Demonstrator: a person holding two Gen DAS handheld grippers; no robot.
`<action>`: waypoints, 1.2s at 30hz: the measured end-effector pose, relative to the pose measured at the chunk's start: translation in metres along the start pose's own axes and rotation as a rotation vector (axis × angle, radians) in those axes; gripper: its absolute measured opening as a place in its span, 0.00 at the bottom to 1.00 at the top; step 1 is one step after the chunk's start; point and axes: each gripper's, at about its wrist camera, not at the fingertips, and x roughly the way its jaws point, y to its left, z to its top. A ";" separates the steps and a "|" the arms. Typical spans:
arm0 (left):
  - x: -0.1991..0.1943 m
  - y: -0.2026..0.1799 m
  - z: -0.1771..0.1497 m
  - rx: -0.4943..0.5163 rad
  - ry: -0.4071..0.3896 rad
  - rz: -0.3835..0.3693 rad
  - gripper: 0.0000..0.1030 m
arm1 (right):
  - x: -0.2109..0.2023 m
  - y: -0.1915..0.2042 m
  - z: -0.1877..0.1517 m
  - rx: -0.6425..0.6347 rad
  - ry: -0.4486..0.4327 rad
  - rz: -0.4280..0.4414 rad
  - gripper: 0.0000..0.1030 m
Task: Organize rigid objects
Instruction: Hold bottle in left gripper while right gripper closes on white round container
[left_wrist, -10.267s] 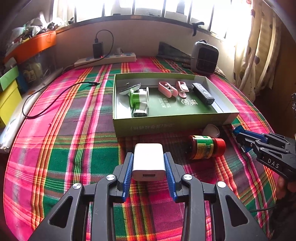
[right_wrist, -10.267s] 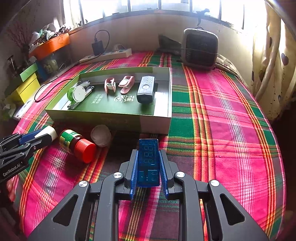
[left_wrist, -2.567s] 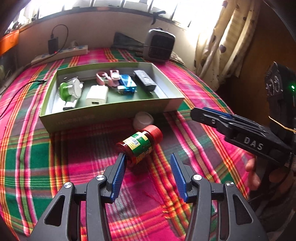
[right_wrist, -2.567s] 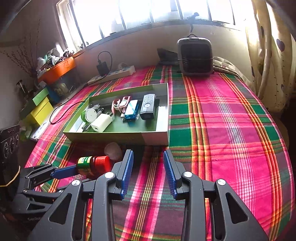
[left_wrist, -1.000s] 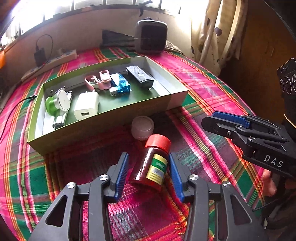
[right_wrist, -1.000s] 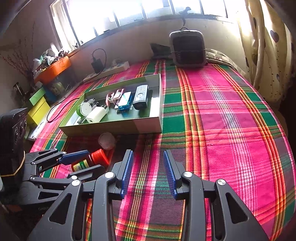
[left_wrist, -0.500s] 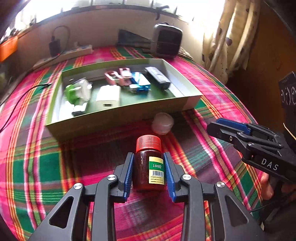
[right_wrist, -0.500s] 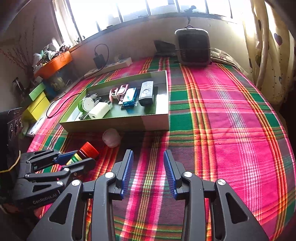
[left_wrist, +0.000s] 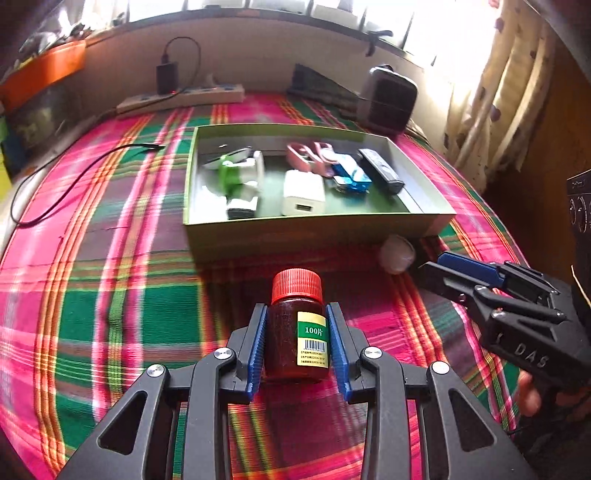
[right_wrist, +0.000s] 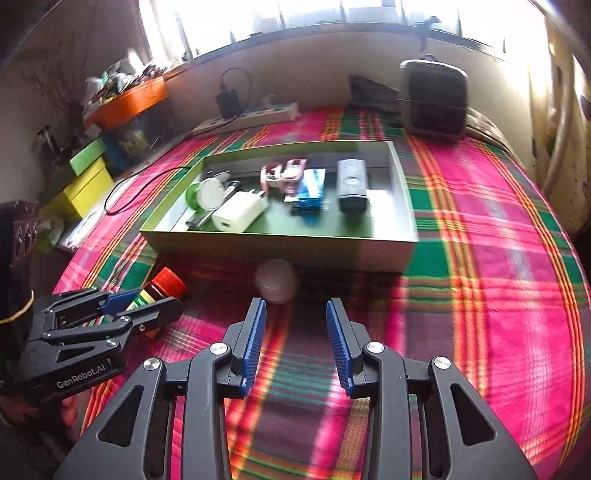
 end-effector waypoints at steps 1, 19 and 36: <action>0.000 0.002 0.000 -0.007 -0.001 0.001 0.30 | 0.003 0.003 0.001 -0.007 0.005 -0.006 0.35; 0.002 0.003 0.001 -0.010 -0.016 0.007 0.30 | 0.027 0.017 0.011 -0.030 0.036 -0.093 0.35; 0.002 0.004 0.001 -0.004 -0.021 0.013 0.30 | 0.031 0.017 0.012 -0.015 0.031 -0.118 0.35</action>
